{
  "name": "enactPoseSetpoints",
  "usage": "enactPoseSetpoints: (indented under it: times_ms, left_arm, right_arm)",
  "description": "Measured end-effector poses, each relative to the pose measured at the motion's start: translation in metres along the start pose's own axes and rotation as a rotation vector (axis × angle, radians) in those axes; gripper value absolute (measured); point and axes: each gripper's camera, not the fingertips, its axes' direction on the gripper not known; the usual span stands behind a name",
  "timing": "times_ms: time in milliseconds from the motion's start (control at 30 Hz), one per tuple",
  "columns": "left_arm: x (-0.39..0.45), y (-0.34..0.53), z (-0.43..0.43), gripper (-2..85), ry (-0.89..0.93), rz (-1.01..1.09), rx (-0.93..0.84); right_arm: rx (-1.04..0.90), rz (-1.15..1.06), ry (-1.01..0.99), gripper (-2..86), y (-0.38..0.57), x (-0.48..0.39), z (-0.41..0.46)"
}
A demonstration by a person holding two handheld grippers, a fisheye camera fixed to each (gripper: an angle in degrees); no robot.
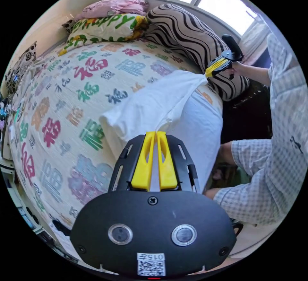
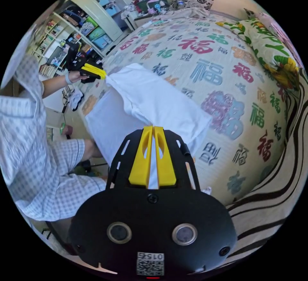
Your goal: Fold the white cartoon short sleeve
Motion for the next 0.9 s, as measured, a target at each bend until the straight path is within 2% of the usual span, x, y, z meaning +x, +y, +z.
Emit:
enactPoseSetpoints:
  times_ms: [167, 367, 700, 800, 900]
  left_arm:
    - [0.092, 0.089, 0.018, 0.0, 0.083, 0.022, -0.178]
    - [0.146, 0.144, 0.015, 0.0, 0.086, 0.063, -0.247]
    - [0.156, 0.186, -0.021, 0.1, 0.032, 0.106, -0.189]
    - [0.145, 0.2, -0.038, 0.2, 0.05, 0.071, -0.154]
    - [0.115, 0.224, -0.066, 0.1, 0.193, -0.043, -0.094]
  right_arm:
    - [-0.184, -0.001, -0.071, -0.8, 0.086, -0.093, 0.06]
    - [-0.315, 0.005, -0.058, -0.8, 0.145, -0.15, 0.11]
    - [-0.409, -0.111, 0.046, -0.4, 0.185, -0.18, 0.145]
    - [-0.41, -0.099, -0.013, 0.1, 0.203, -0.172, 0.145]
    - [-0.313, -0.015, -0.243, 0.7, 0.232, -0.133, 0.121]
